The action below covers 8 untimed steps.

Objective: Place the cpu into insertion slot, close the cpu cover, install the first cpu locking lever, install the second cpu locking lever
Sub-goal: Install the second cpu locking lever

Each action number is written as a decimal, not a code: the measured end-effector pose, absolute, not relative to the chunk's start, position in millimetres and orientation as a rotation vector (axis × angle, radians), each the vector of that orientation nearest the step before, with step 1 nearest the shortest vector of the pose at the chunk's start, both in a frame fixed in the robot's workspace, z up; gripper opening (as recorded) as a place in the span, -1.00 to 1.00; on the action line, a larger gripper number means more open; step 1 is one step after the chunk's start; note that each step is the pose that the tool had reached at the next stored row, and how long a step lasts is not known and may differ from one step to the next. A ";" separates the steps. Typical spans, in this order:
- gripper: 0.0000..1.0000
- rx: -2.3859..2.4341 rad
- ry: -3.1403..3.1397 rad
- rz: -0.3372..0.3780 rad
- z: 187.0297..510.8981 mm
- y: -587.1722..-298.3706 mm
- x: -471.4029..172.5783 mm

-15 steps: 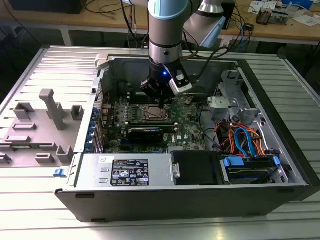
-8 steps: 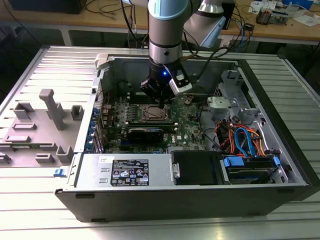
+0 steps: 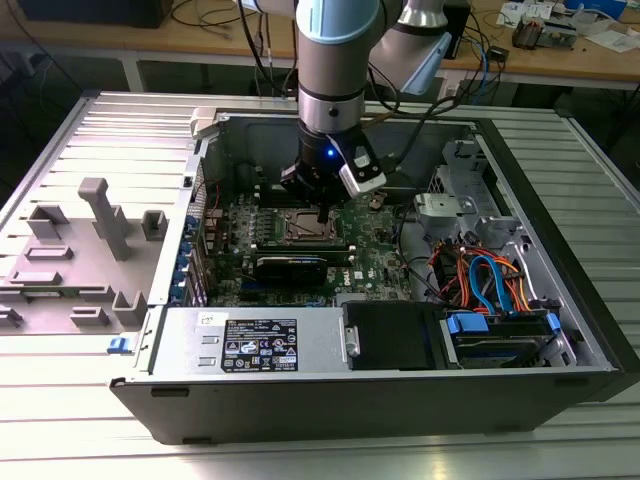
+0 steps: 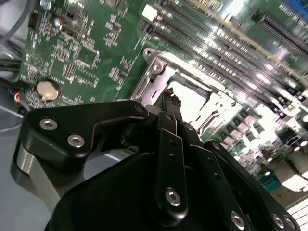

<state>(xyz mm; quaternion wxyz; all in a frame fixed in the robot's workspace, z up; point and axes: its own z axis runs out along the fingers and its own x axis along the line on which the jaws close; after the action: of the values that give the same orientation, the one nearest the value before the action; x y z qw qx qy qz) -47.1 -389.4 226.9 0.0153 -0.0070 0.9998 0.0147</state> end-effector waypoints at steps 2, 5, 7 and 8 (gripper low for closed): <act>-0.79 -0.022 3.111 0.045 227.6 -391.8 -47.1; -0.79 -0.022 3.111 0.046 230.6 -393.3 -47.1; -0.79 -0.021 3.111 0.046 231.0 -393.6 -47.2; -0.79 -0.022 3.111 0.046 231.0 -393.6 -47.1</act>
<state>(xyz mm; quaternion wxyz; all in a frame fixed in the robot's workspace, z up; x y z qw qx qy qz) -47.1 -393.6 231.0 0.0153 -0.0069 0.9997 0.0148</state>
